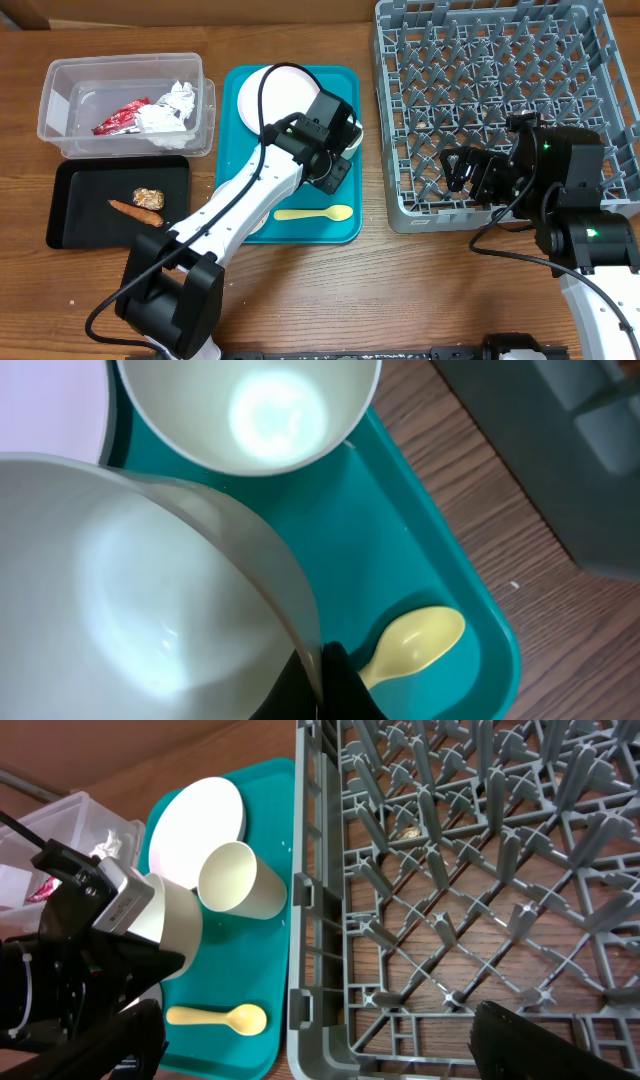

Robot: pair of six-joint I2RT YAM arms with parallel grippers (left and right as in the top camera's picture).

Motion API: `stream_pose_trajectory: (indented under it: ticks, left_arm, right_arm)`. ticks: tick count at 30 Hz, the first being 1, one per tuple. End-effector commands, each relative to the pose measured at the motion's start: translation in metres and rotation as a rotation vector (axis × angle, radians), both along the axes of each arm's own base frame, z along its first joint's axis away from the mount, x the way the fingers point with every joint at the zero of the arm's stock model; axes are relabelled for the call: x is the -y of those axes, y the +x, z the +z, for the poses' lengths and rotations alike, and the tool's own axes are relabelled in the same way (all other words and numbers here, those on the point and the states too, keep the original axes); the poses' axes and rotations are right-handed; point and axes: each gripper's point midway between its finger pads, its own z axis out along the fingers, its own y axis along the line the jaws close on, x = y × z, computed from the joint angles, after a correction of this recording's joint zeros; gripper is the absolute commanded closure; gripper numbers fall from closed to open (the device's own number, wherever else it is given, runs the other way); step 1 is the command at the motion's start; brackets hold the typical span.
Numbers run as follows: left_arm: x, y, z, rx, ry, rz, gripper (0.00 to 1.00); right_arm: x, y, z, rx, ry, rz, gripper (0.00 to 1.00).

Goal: Sort waste into correct bins and load items into the dishwasher
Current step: 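Return the empty white bowl to the teal tray with the left gripper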

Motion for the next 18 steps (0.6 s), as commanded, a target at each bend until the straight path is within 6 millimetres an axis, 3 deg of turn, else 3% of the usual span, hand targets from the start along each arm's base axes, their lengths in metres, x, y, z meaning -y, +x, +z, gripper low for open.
stream_pose_trajectory:
  ticks: [1,11,18]
  left_arm:
    - [-0.005,0.002,-0.003,0.006,0.034,0.010,0.96]
    - [-0.009,-0.005,-0.006,-0.029,0.042,0.047,0.96]
    - [-0.017,-0.010,-0.013,-0.061,0.037,0.208,0.96]
  right_arm:
    - [0.001,0.004,0.012,0.030,0.002,-0.002,0.00]
    - [0.001,0.005,0.010,0.025,0.002,-0.002,0.00]
    - [0.000,0.006,0.004,0.000,0.002,-0.002,0.00]
